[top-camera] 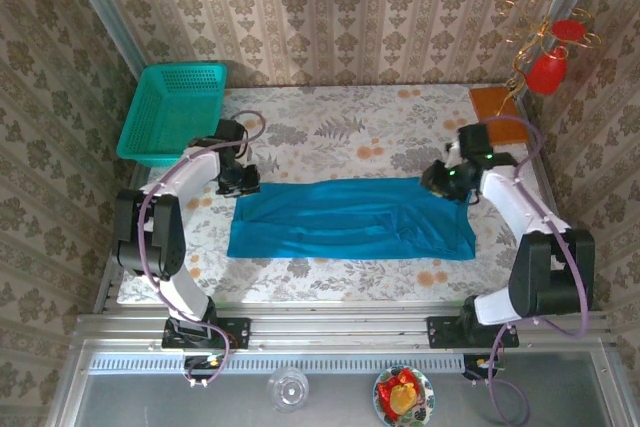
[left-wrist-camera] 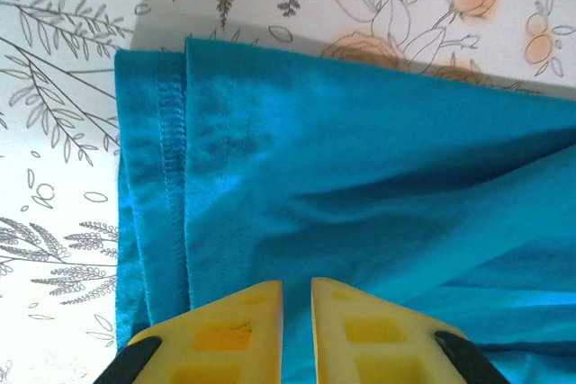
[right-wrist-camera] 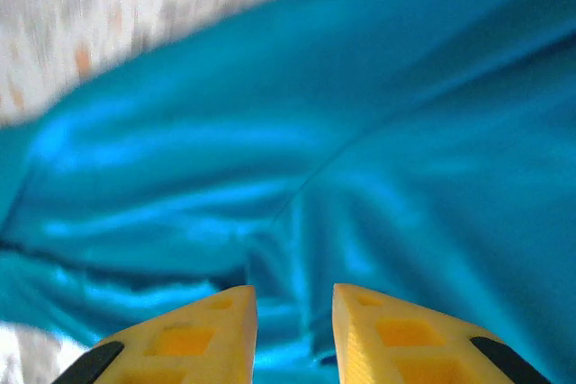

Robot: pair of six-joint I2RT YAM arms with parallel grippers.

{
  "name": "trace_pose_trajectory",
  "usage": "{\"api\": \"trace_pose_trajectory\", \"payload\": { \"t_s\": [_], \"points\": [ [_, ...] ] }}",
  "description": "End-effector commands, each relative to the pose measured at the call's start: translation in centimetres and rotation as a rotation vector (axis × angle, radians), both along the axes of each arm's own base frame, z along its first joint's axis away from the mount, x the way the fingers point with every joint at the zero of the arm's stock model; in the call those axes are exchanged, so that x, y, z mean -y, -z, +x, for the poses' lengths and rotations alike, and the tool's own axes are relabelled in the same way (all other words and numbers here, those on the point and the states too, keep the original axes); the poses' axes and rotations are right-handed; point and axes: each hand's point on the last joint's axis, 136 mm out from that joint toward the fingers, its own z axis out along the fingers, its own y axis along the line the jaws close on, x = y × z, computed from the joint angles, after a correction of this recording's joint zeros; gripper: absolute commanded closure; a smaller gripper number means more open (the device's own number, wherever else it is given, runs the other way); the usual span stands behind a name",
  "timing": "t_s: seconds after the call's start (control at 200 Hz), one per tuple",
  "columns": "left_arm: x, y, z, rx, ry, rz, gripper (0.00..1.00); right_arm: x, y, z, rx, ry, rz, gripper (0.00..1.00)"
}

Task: Fold the inside-out t-shirt
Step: Smooth out the T-shirt at the center of the table.

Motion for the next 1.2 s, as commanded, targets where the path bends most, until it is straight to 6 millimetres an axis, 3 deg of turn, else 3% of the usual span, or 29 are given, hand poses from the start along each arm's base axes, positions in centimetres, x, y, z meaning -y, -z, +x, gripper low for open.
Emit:
{"api": "trace_pose_trajectory", "payload": {
  "t_s": [0.0,0.115,0.195,0.28,0.38,0.54,0.71,0.96,1.195],
  "points": [
    [0.9,0.6,-0.4,-0.031,0.022,-0.027,0.84,-3.2,2.3,-2.7,-0.103,-0.003,0.066,0.72],
    [1.3,1.1,0.0,-0.042,0.033,-0.032,0.84,-3.5,5.6,-3.6,-0.161,0.016,0.054,0.73],
    [1.5,1.0,0.2,-0.039,0.040,-0.032,0.84,-1.8,8.0,-4.2,-0.224,0.065,-0.012,0.74],
    [1.5,0.2,0.5,-0.019,0.043,-0.031,0.84,0.3,9.2,-4.7,-0.272,0.124,-0.055,0.76],
    [1.3,-0.4,0.8,0.001,0.039,-0.038,0.83,1.3,8.8,-4.3,-0.264,0.184,0.029,0.76],
    [1.4,-0.6,1.5,0.005,0.028,-0.085,0.81,5.2,8.3,-4.7,-0.279,0.231,-0.074,0.77],
    [3.4,-0.6,2.1,-0.019,0.045,-0.188,0.80,7.3,7.1,-4.3,-0.265,0.239,-0.105,0.78],
    [4.0,0.9,0.8,-0.079,0.038,-0.214,0.77,6.1,4.0,-3.3,-0.171,0.234,-0.031,0.77],
    [4.4,3.1,0.1,-0.130,0.040,-0.236,0.74,2.4,2.0,-2.8,-0.114,0.144,0.050,0.75]
  ]
}}
